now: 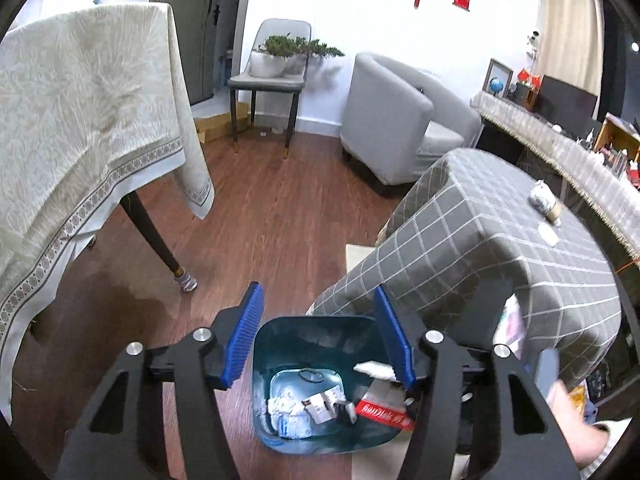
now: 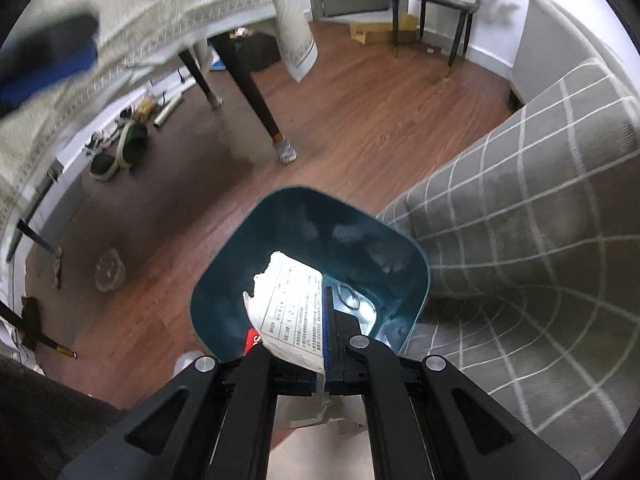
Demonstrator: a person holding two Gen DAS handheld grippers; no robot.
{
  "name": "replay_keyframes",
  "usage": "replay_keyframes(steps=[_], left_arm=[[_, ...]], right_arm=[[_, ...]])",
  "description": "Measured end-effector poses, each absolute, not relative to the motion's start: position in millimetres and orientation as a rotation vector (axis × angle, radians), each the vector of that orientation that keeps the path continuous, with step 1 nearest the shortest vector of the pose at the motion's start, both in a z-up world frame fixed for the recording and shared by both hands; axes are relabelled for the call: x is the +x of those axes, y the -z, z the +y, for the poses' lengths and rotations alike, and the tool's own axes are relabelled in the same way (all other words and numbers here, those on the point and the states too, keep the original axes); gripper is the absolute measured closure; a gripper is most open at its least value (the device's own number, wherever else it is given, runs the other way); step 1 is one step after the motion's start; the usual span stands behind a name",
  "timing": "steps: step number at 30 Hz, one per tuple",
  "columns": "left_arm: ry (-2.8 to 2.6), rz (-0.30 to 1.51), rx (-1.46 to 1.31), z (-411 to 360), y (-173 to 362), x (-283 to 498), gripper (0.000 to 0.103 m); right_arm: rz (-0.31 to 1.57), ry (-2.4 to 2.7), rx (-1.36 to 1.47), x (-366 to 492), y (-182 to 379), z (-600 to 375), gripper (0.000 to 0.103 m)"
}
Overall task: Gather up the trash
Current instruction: 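Lower the white paper box into the teal bin and open the right gripper, then move both tools back over the table toward the clear lid and foil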
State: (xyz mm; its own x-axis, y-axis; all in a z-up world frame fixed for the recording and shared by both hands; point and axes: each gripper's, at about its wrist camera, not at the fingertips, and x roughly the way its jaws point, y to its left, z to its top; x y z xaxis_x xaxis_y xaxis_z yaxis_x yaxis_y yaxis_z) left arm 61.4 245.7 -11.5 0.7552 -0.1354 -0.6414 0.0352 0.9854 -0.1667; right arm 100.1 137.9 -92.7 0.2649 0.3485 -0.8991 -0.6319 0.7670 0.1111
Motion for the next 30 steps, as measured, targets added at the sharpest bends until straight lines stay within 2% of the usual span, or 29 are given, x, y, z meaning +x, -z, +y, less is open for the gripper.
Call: replay_keyframes(steps=[2,3,4,6,17,20,23,30], left_arm=[[0.093,0.696,-0.149,246,6,60,0.044],[0.098,0.692,-0.149,246,4,59,0.044],[0.099,0.688,-0.146,245,2,59,0.044],[0.099,0.674,-0.136,243,-2,57,0.044],[0.105,0.628,-0.114,235,-18,56,0.042],[0.102,0.606,-0.105,229,-25,57,0.041],[0.102,0.591,-0.098,225,-30,57,0.035],[0.115,0.558,-0.094,209,-42,58,0.034]], right_arm=[[1.140,-0.669,-0.313,98,100,140,0.101],[1.148,-0.666,-0.322,98,102,141,0.095],[1.156,-0.664,-0.330,97,105,141,0.077],[1.153,-0.658,-0.335,95,106,141,0.057],[1.076,-0.688,-0.303,87,79,132,0.052],[1.028,-0.723,-0.287,81,60,129,0.051],[0.961,-0.752,-0.283,73,37,123,0.050],[0.829,-0.766,-0.250,67,-7,95,0.043]])
